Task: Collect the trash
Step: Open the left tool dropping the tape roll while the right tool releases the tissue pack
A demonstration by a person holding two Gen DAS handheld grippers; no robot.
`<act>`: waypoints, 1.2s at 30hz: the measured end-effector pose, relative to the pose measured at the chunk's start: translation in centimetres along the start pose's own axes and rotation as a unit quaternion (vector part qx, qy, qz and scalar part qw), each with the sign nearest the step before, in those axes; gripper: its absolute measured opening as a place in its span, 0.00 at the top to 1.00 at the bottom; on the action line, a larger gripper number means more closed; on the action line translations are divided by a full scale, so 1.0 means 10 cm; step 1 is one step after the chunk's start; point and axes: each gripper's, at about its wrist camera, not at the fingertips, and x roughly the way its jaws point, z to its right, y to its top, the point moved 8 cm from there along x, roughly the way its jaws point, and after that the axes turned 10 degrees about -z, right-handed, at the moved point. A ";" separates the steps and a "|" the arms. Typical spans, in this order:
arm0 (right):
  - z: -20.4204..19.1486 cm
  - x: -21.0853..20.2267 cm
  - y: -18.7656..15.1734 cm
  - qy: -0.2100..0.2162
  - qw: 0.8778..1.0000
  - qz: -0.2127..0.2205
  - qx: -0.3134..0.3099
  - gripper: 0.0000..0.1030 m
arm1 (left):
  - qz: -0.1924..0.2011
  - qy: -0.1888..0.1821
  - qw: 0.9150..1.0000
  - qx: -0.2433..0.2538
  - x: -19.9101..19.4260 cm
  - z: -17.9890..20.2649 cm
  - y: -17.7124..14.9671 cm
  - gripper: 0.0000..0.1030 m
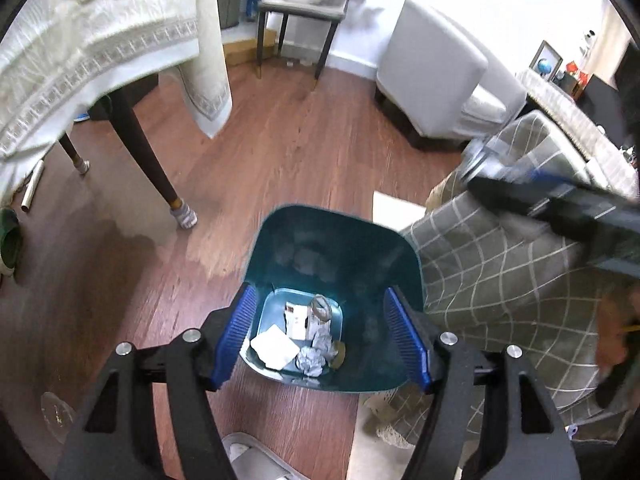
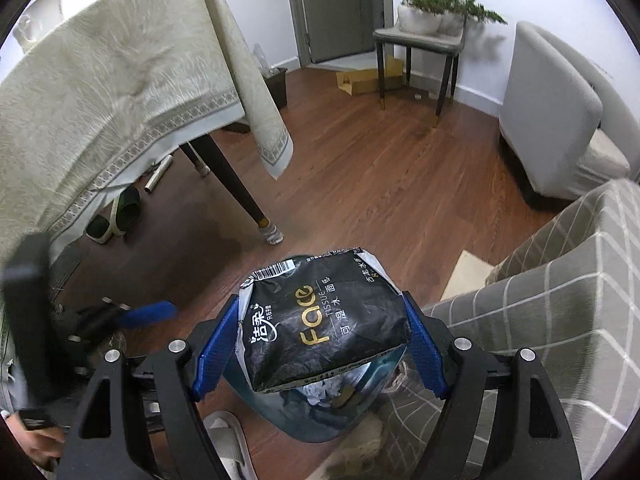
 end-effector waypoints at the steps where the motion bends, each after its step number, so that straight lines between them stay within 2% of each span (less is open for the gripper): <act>1: 0.01 0.05 -0.01 0.000 1.000 -0.004 0.002 0.24 | 0.008 -0.003 1.000 -0.001 -0.07 0.00 0.02 0.33; 7: 0.02 0.33 -0.09 -0.002 1.000 -0.028 0.009 0.24 | 0.039 -0.015 0.999 -0.003 -0.40 0.04 0.13 0.38; 14: 0.02 0.62 -0.17 -0.003 0.999 -0.053 0.014 0.24 | 0.074 0.022 0.997 0.021 -0.79 0.16 0.20 0.49; 19: -0.06 0.82 -0.26 -0.012 0.997 -0.073 0.001 0.24 | 0.087 0.017 0.996 0.029 -1.01 0.22 0.26 0.56; 31: -0.13 1.35 -0.65 -0.024 0.990 -0.140 -0.016 0.23 | 0.110 -0.001 0.994 0.019 -1.36 0.27 0.29 0.60; 36: -0.14 1.45 -0.76 -0.034 0.987 -0.155 -0.029 0.17 | 0.123 -0.007 0.992 0.021 -1.52 0.32 0.34 0.60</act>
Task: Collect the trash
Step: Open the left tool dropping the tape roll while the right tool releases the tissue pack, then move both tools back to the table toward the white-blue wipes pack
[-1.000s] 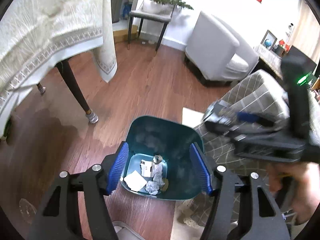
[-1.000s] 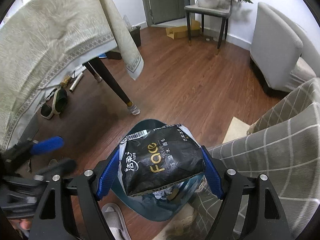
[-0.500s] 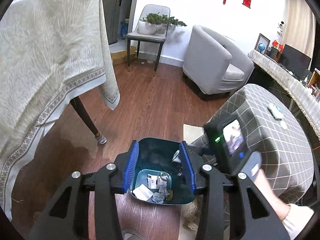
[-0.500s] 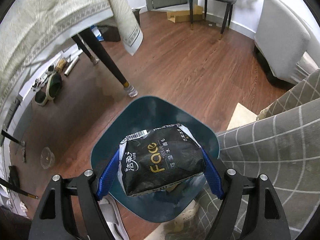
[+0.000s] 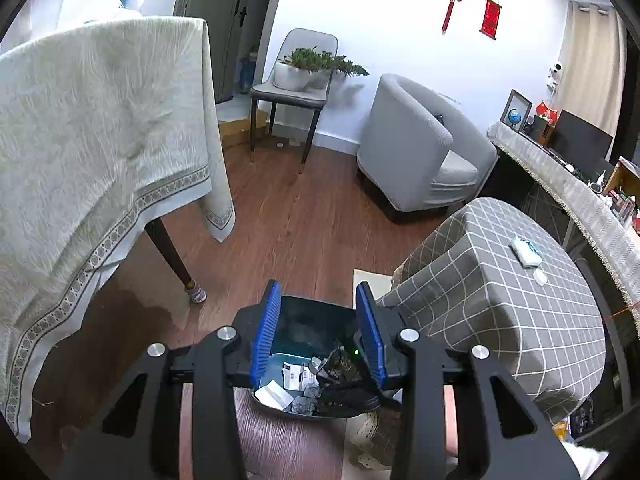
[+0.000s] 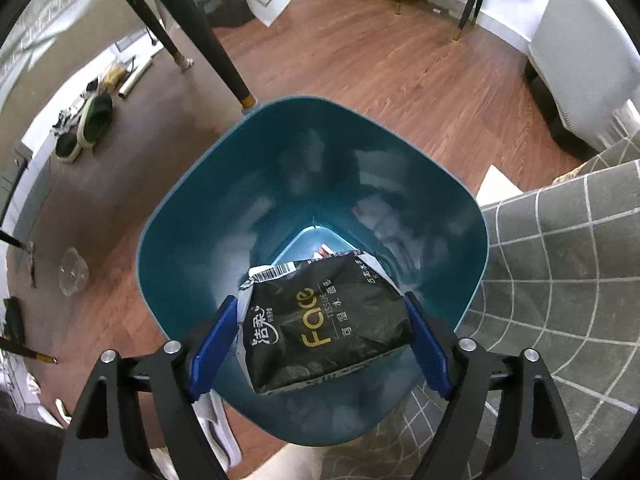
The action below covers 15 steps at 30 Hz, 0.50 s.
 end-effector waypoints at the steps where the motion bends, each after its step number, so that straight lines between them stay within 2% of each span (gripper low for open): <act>1: 0.00 -0.02 0.00 0.000 1.000 0.002 -0.001 0.15 | 0.001 -0.001 1.000 -0.001 -0.01 0.00 0.01 0.60; 3: -0.03 -0.05 -0.01 0.005 1.000 0.007 -0.004 0.11 | 0.004 -0.003 1.000 -0.001 -0.04 0.00 0.03 0.60; 9: -0.08 -0.19 -0.02 0.005 1.000 0.021 -0.022 0.10 | 0.009 -0.004 1.000 -0.001 -0.11 0.05 0.07 0.60; 15: -0.14 -0.56 0.02 0.017 0.997 0.061 -0.033 0.10 | 0.018 -0.002 1.000 0.004 -0.18 0.14 0.14 0.60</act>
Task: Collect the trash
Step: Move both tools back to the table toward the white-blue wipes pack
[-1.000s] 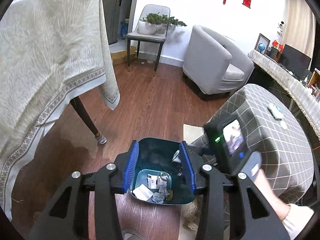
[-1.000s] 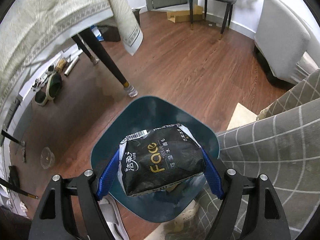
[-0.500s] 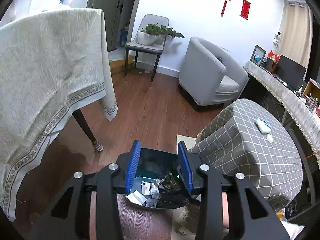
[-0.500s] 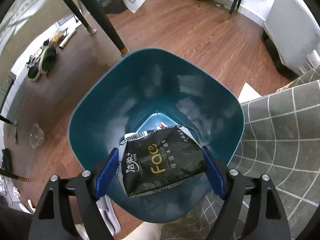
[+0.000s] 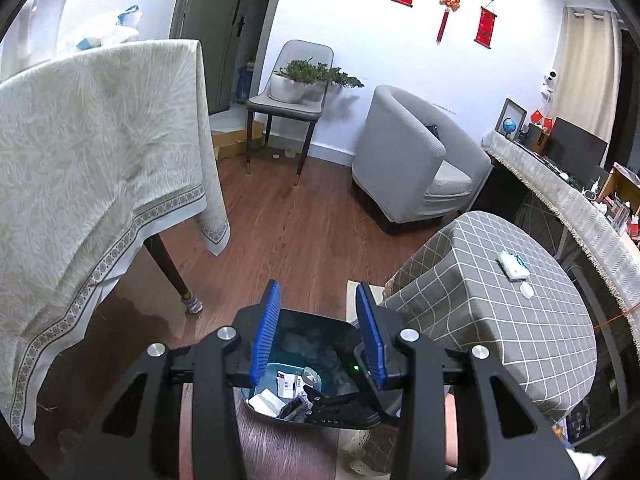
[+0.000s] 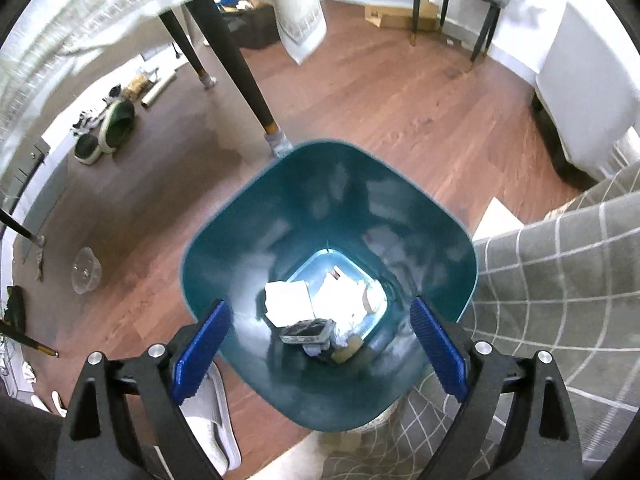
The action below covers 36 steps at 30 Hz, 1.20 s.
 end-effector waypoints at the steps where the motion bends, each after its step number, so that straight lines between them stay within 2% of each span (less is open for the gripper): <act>1: -0.01 -0.06 0.01 0.001 1.000 0.007 -0.001 0.10 | 0.004 0.001 1.000 0.001 -0.03 0.02 0.02 0.60; 6: -0.03 -0.46 0.12 0.008 0.999 0.046 -0.006 0.10 | 0.019 0.002 1.000 0.005 -0.15 0.12 0.10 0.58; 10: -0.02 -0.86 0.21 -0.001 0.996 0.087 -0.014 0.10 | 0.027 0.005 1.000 0.009 -0.19 0.19 0.16 0.53; 18: 0.29 -1.49 0.20 -0.021 0.989 0.144 0.002 0.10 | 0.033 -0.008 0.999 0.019 -0.17 0.45 0.23 0.40; 23: 0.59 -1.78 0.10 -0.036 0.985 0.165 0.018 0.10 | 0.031 -0.013 0.999 0.031 -0.10 0.64 0.27 0.29; 36: 1.56 -2.18 -0.08 -0.077 0.976 0.181 0.089 0.10 | 0.023 -0.030 0.996 0.076 0.20 1.23 0.36 0.17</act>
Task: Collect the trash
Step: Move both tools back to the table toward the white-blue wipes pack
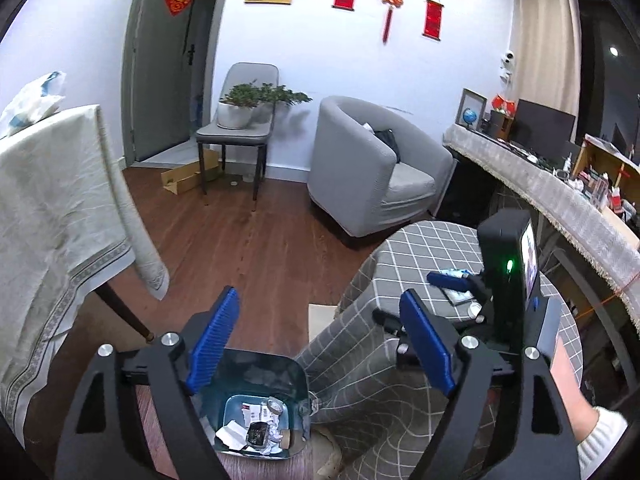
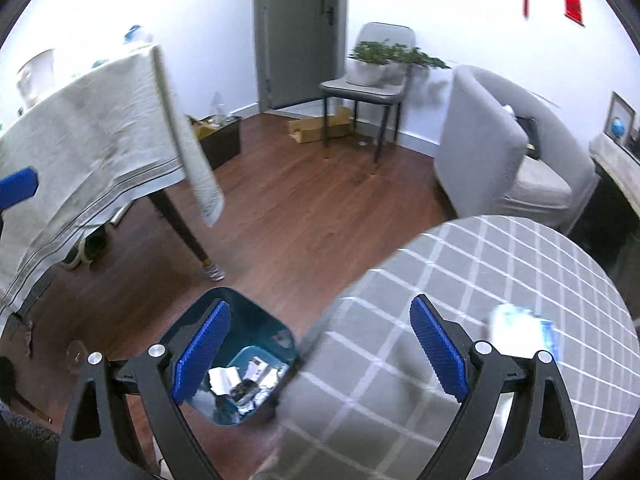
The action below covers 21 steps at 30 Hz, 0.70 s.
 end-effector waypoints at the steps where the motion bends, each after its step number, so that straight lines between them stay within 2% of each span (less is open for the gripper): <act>1: 0.07 0.00 0.00 -0.005 1.000 -0.001 0.004 0.10 | -0.002 -0.001 1.000 0.004 0.05 0.05 0.01 0.15; 8: 0.60 -0.04 -0.03 -0.049 0.998 -0.006 0.034 0.06 | -0.009 -0.012 1.000 0.011 0.26 0.27 0.08 0.12; 12: 0.91 0.01 -0.11 -0.074 0.996 -0.024 0.052 0.05 | -0.013 -0.020 1.000 0.018 0.38 0.41 0.11 0.11; 17: 1.20 0.12 -0.22 -0.086 0.992 -0.050 0.079 0.05 | -0.023 -0.031 0.999 0.026 0.55 0.57 0.11 0.11; 21: 1.35 0.16 -0.32 -0.079 0.990 -0.063 0.097 0.04 | -0.034 -0.032 0.998 0.049 0.68 0.73 0.09 0.11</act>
